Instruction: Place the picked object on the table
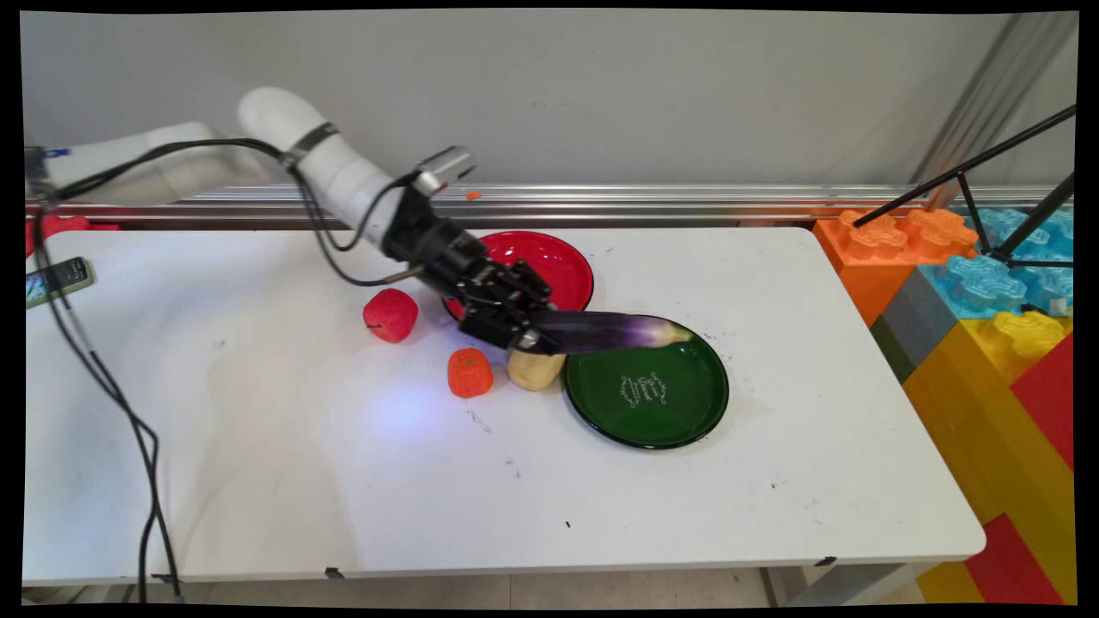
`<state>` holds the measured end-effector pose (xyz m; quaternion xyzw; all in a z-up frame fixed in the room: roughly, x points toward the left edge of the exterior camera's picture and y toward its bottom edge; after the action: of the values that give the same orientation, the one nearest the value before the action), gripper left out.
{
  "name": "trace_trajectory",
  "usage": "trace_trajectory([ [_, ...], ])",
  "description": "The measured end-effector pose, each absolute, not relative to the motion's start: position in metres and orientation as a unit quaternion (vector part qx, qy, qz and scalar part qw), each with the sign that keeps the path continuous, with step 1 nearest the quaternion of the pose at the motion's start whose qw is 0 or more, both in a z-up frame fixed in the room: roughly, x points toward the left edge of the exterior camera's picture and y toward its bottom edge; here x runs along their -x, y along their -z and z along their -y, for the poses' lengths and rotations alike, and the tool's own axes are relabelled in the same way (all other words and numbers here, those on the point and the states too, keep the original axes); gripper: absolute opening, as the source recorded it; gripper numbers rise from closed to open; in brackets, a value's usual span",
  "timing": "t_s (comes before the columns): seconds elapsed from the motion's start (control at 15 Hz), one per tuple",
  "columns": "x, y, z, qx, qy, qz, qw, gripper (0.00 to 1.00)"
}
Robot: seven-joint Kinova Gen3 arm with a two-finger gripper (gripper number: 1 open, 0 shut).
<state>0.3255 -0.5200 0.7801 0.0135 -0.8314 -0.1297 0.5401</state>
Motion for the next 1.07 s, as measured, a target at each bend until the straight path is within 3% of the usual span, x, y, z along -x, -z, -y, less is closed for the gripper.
trace_trajectory([
  [0.6,-0.392,-0.777,0.479,-0.019,0.147,0.838,0.524,0.00],
  [1.07,-0.434,-0.749,0.452,-0.025,0.156,0.848,0.506,0.00],
])
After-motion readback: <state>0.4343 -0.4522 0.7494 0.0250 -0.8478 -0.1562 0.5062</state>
